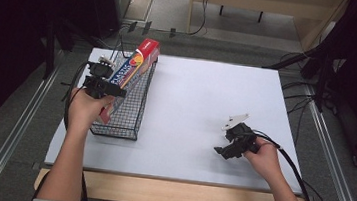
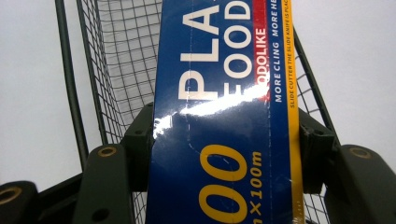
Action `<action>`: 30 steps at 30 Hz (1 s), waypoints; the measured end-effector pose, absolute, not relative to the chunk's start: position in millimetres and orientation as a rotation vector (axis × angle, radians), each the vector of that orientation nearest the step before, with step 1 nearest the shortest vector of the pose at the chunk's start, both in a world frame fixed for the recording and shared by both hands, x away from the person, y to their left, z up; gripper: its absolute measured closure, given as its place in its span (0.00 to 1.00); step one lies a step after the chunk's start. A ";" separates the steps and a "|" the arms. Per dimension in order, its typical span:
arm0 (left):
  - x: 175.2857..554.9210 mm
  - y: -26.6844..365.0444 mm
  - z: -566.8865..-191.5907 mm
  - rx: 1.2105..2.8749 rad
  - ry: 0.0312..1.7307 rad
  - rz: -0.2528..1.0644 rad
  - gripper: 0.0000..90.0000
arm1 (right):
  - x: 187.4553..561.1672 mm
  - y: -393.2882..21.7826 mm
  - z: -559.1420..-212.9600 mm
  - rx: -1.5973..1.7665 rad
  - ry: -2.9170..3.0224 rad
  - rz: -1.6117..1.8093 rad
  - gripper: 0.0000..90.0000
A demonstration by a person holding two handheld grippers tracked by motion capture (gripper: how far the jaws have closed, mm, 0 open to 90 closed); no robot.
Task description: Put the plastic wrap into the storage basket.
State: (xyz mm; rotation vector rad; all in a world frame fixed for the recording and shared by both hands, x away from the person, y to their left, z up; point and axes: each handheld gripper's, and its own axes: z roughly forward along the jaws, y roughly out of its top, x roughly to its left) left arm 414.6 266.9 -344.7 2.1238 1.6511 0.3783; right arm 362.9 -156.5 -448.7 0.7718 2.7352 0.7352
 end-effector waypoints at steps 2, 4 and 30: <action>418.2 265.5 -347.6 2.110 1.686 0.400 0.45 | 364.0 -157.1 -448.8 0.775 2.735 0.737 0.22; 419.7 264.8 -348.3 2.083 1.713 0.403 0.45 | 363.3 -157.3 -448.9 0.769 2.739 0.735 0.22; 443.7 245.7 -377.2 2.146 1.798 0.413 0.44 | 363.3 -154.4 -452.0 0.746 2.746 0.705 0.22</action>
